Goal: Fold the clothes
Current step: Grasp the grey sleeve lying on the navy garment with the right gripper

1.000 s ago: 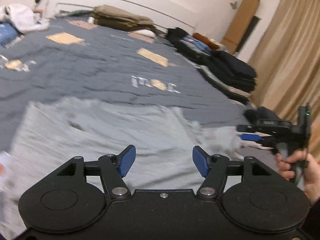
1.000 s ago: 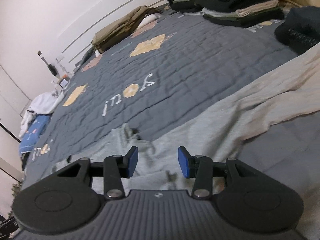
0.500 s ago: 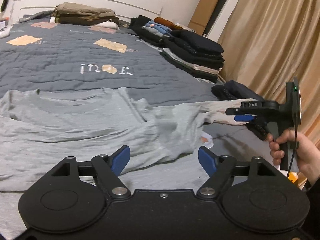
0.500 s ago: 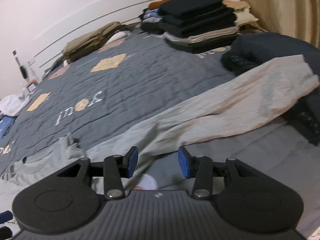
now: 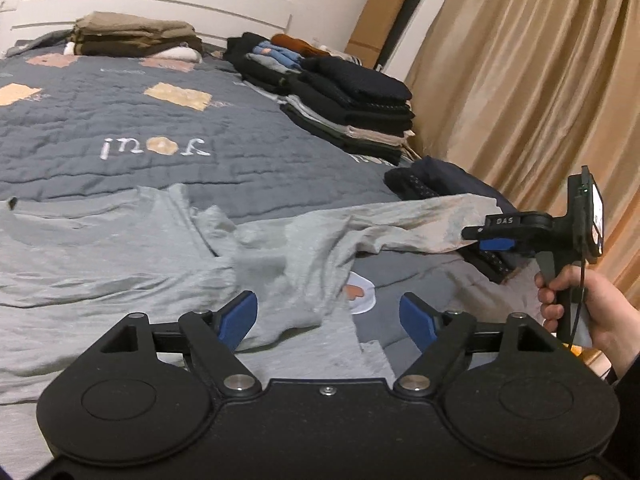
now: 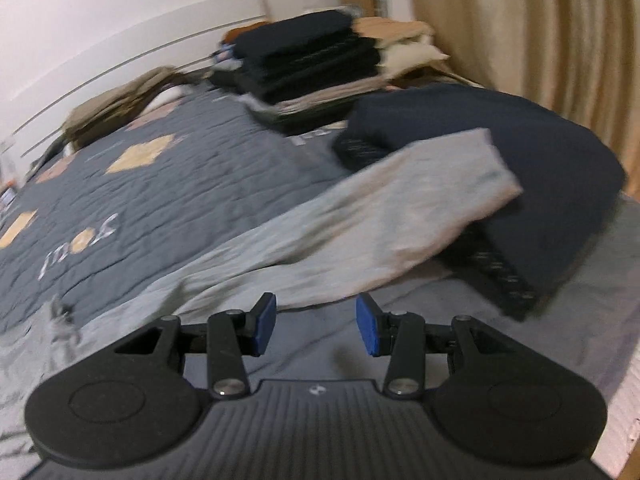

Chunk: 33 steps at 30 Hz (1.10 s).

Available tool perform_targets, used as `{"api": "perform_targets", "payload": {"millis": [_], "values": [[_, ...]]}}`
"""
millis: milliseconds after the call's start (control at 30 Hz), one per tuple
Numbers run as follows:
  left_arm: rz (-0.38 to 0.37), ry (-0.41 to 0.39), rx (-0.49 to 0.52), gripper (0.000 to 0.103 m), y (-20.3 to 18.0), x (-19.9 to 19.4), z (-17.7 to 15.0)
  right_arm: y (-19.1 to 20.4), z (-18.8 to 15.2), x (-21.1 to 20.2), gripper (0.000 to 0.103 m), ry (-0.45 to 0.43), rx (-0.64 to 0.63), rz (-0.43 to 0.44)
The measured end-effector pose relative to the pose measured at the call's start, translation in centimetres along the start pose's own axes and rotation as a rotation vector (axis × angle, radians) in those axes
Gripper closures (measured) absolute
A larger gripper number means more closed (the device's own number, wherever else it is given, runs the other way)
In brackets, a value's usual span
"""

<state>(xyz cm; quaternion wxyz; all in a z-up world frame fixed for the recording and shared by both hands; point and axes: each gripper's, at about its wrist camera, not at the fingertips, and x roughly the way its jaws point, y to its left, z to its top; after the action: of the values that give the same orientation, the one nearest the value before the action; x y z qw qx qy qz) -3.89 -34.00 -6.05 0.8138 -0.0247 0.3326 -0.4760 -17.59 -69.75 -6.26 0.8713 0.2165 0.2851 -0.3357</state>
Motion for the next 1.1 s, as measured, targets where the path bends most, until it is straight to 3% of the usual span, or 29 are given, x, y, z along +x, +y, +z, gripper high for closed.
{"api": "perform_targets", "payload": {"millis": [200, 433, 633, 867, 1067, 1100], "values": [[-0.087, -0.001, 0.032, 0.026, -2.6, 2.3, 1.7, -3.7, 1.2, -0.1, 0.060, -0.046, 0.043, -0.092], [-0.184, 0.005, 0.065, 0.026, -5.8, 5.0, 4.0, -6.3, 1.7, 1.3, 0.060, -0.054, 0.129, -0.113], [-0.225, -0.004, 0.082, 0.026, -6.8, 5.3, 3.6, -7.2, 1.8, 3.1, 0.060, -0.058, 0.159, -0.123], [-0.214, -0.002, 0.070, 0.026, -6.6, 4.9, 3.6, -9.8, 1.9, 4.7, 0.060, -0.075, 0.303, -0.066], [-0.199, -0.008, 0.054, 0.026, -6.0, 4.5, 3.8, -11.2, 1.5, 5.0, 0.060, -0.153, 0.441, -0.028], [-0.194, -0.009, 0.052, 0.026, -5.9, 4.4, 3.8, -11.4, 1.4, 4.9, 0.065, -0.168, 0.471, -0.016]]}}
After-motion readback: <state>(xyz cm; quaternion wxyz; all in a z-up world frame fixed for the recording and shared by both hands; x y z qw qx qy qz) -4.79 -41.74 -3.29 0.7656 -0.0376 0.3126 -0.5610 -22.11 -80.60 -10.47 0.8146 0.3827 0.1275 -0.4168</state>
